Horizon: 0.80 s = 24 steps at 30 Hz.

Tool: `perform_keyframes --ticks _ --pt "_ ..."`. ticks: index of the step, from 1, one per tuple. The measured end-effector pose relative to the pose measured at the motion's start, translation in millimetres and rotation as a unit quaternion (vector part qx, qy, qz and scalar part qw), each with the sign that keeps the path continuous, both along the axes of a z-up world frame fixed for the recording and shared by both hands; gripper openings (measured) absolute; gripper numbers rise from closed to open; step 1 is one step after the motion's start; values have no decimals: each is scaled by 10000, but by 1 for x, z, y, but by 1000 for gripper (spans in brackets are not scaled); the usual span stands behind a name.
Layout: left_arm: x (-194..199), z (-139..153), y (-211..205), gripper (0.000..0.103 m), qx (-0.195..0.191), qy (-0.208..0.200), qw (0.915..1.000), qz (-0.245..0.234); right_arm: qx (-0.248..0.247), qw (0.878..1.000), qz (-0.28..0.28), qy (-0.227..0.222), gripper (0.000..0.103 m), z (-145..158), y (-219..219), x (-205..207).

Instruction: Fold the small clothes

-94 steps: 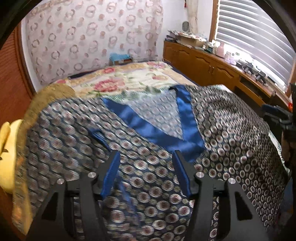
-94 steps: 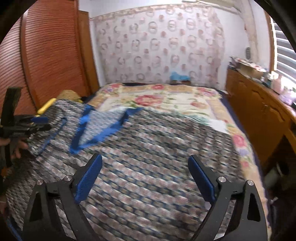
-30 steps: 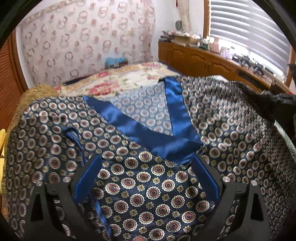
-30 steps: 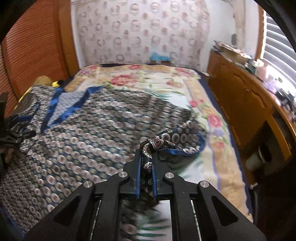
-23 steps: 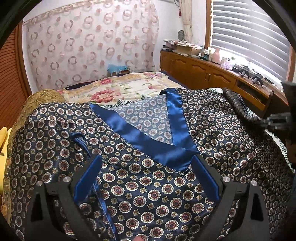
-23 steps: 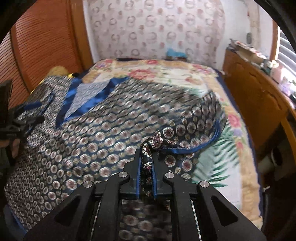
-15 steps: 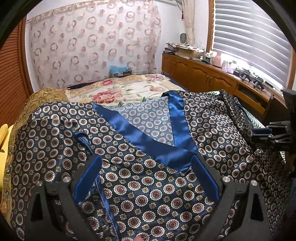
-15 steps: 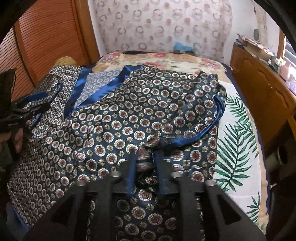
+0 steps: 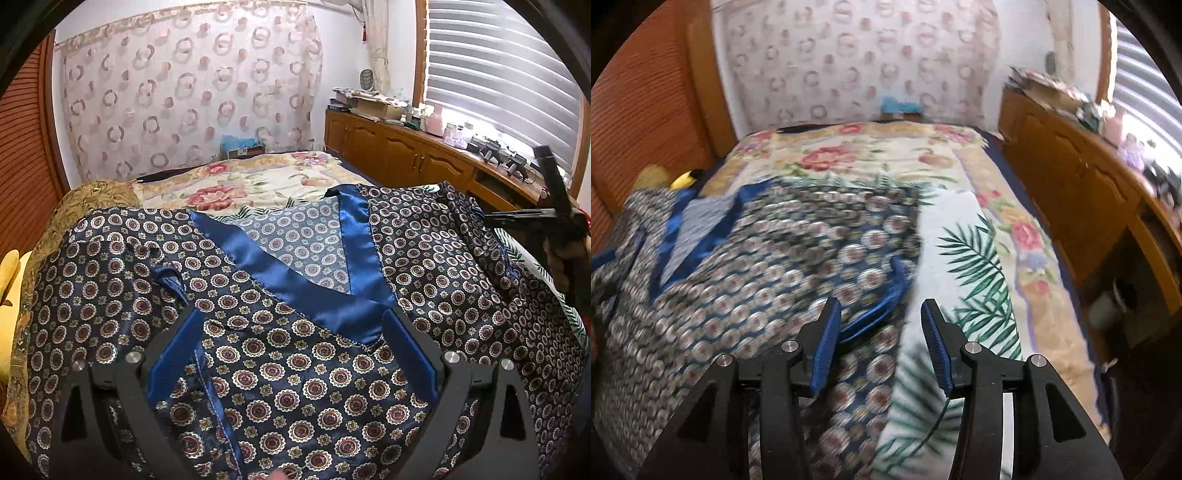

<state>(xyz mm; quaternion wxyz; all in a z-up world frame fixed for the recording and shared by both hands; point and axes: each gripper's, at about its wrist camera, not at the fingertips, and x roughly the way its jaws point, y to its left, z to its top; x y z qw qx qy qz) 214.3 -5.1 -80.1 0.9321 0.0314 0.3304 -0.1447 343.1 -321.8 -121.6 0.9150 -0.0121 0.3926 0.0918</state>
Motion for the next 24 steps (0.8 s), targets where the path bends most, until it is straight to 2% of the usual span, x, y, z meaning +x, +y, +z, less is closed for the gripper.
perform_keyframes --ticks 3,5,7,14,17,18,20,21,22,24 --pt "1 -1 -1 98 36 20 10000 -8 202 9997 19 144 43 -6 -8 16" --pt "1 -2 -2 98 73 19 10000 -11 199 9997 30 153 31 -8 -7 26" --pt "1 -3 -4 98 94 23 10000 -6 239 9995 120 137 9 -6 -4 32" --pt "2 -5 -3 98 114 21 9999 40 277 9955 895 -137 6 14 42 34" --pt "3 -6 -2 98 92 14 9999 75 363 9922 1183 -168 6 20 60 34" --pt "3 -6 -1 98 87 13 9999 84 431 9904 1299 -183 9 23 64 33" --pt "4 -5 0 98 87 -1 9999 98 560 9873 1468 -248 21 30 68 32" --pt "3 -4 1 98 79 -15 9999 103 512 9874 1468 -293 35 32 70 33" --pt "3 -4 1 98 78 -16 9999 108 404 9882 1429 -367 45 36 70 32" --pt "3 -2 1 98 77 -38 9999 115 247 9904 1258 -515 46 40 59 32"
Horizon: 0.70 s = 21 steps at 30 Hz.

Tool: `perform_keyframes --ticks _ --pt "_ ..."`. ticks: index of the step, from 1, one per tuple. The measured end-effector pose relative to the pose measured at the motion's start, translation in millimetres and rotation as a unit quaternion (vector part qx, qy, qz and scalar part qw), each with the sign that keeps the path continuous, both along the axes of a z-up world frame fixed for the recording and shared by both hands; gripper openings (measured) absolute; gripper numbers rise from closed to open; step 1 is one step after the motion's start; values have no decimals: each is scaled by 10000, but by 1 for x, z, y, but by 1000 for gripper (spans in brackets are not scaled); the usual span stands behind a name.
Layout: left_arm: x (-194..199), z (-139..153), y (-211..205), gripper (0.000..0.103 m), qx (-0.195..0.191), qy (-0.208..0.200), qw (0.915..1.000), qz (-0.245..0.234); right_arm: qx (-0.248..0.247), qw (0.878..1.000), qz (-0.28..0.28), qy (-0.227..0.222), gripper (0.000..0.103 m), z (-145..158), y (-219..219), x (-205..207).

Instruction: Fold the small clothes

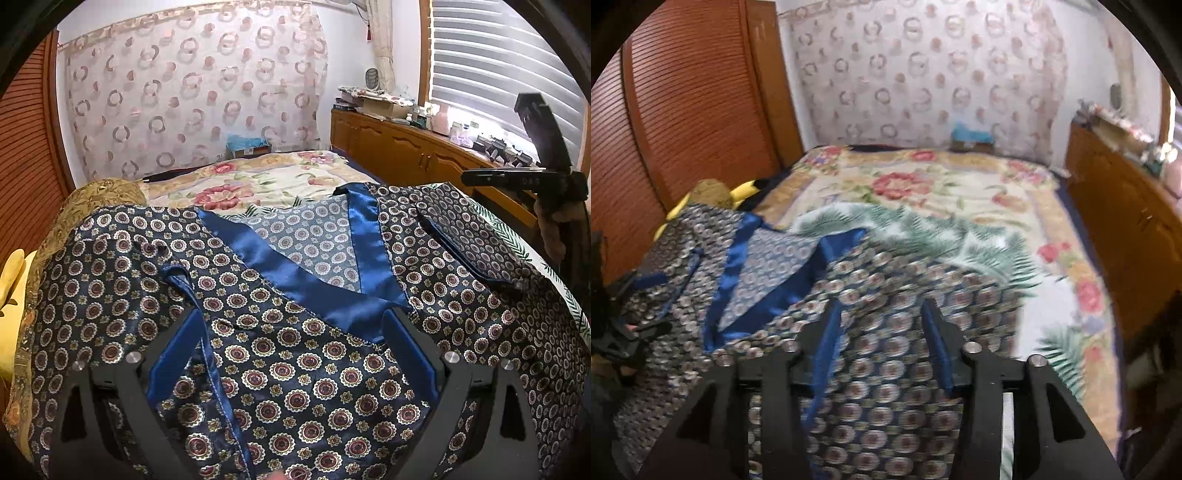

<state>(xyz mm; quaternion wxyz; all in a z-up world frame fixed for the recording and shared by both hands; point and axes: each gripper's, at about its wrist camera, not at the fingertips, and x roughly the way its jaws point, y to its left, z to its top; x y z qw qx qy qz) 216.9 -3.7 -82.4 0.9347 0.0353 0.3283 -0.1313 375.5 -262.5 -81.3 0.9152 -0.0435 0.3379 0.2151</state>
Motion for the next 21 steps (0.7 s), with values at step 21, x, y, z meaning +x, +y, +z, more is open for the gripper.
perform_keyframes --ticks 21 --pt "6 45 104 98 -34 178 9952 958 -591 9941 -723 553 47 -63 -56 63"
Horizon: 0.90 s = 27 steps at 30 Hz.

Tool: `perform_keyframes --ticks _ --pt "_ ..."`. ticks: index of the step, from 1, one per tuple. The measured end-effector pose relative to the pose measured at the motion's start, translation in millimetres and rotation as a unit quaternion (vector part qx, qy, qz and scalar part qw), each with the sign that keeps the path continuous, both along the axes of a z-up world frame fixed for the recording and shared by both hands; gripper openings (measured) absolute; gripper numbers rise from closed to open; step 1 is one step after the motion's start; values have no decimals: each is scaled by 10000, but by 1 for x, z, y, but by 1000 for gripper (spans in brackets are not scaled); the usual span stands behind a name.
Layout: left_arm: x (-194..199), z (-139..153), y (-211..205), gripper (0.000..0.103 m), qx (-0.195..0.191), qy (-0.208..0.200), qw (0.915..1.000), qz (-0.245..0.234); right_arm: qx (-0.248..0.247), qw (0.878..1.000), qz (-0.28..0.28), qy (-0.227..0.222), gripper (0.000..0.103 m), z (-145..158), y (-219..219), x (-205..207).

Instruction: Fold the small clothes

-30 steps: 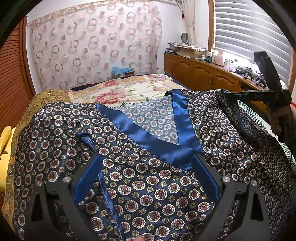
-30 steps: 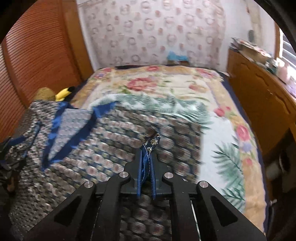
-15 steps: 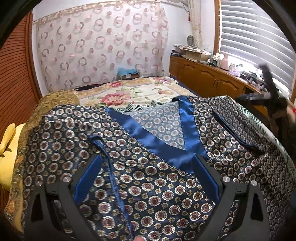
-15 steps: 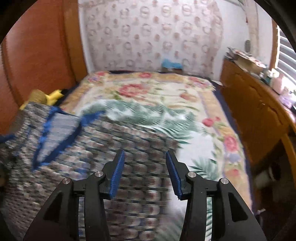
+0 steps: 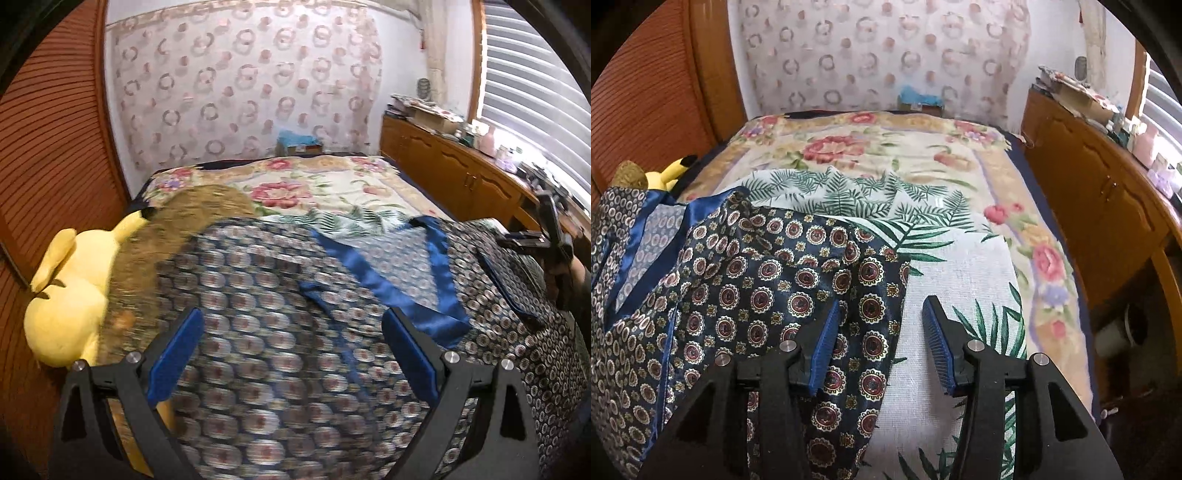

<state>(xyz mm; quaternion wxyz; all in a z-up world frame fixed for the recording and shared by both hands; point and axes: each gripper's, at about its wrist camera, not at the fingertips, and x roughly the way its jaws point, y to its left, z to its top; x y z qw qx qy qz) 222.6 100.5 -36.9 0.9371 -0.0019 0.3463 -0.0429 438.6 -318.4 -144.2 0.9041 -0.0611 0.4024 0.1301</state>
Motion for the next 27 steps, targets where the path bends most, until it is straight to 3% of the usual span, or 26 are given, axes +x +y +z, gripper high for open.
perform_keyframes --ticks 7,9,13,19,22,27 --pt "24 5 45 97 -95 192 9995 234 14 10000 23 23 49 0 1 1" --pt "33 1 53 93 -100 300 9991 268 28 10000 23 25 49 0 0 1" --pt "51 -10 65 71 -229 577 9978 226 10 10000 20 22 49 0 1 2" --pt "71 -24 83 69 -170 846 9952 459 15 10000 19 24 49 0 2 2" --pt "76 -33 86 36 -216 1048 9936 375 15 10000 19 24 49 0 2 1" --pt "82 -42 91 36 -295 1172 9920 379 14 10000 17 23 49 0 2 1"
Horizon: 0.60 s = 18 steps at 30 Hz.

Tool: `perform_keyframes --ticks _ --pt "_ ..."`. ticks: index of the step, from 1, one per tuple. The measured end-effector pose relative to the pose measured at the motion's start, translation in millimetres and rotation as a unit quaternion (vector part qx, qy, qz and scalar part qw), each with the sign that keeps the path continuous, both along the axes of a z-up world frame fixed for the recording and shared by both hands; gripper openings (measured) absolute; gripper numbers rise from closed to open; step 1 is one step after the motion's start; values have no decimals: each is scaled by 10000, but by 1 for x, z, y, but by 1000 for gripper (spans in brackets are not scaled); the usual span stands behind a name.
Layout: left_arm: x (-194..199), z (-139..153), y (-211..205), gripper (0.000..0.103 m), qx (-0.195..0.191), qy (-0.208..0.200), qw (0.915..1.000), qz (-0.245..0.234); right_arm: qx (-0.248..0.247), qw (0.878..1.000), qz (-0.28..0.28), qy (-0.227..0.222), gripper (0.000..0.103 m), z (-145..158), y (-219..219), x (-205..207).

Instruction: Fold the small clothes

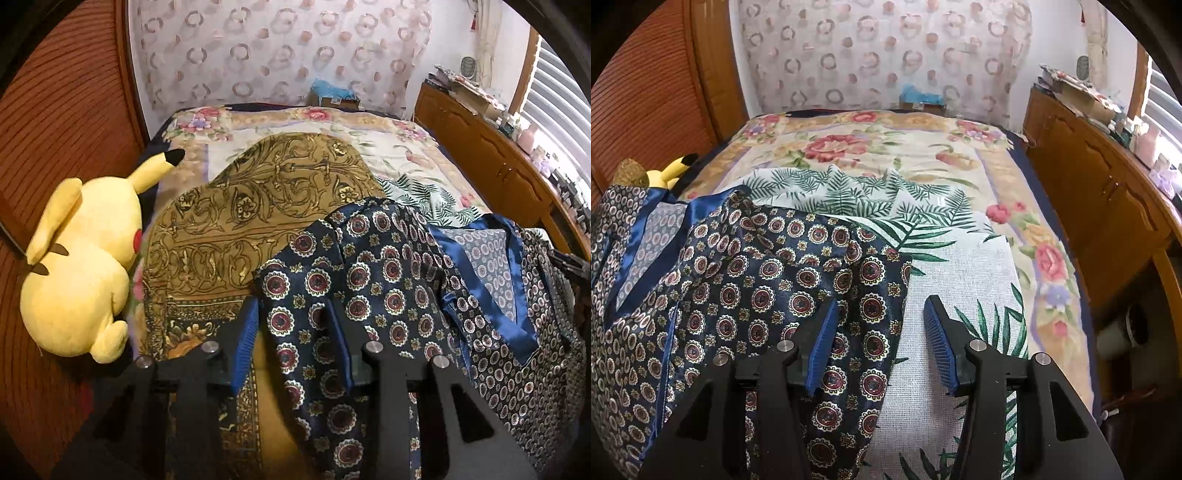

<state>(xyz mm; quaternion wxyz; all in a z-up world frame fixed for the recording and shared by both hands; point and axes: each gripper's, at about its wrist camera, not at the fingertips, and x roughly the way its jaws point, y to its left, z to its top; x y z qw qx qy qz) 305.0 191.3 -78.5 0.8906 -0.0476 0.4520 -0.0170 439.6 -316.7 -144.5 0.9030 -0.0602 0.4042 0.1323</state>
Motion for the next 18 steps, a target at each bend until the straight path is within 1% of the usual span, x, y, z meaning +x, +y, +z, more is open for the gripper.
perform_keyframes --ticks 5,6,7,8,9,10,11,12,13,14,15,18 --pt "4 0 5 36 -283 0 9996 42 -4 10000 0 1 49 0 1 0" --pt "4 1 5 32 -323 -19 9995 21 -9 10000 0 -2 49 0 1 0" --pt "3 2 4 16 -322 -31 9995 0 -9 10000 2 -3 49 0 0 0" --pt "2 4 2 2 -270 -49 9996 -13 -9 10000 1 -4 49 0 1 0" --pt "0 7 -1 1 -175 -92 9998 -31 48 10000 3 9 46 0 0 0" --pt "-3 11 -4 0 -95 -160 9998 -49 197 9997 102 41 22 1 0 1" --pt "-7 17 -10 0 -43 -262 9996 -92 668 9971 316 176 6 2 -2 2" --pt "-11 22 -13 0 -24 -335 9994 -115 996 9932 431 412 3 1 -2 4" --pt "-15 29 -16 0 5 -440 9990 -125 947 9936 463 415 2 2 2 4" --pt "-20 36 -19 0 30 -549 9984 -139 688 9960 501 290 2 5 10 1" --pt "-26 44 -23 0 73 -678 9975 -159 564 9966 568 213 2 7 15 -1" --pt "-45 64 -36 0 83 -978 9948 -265 452 9962 747 -46 1 22 27 -14"
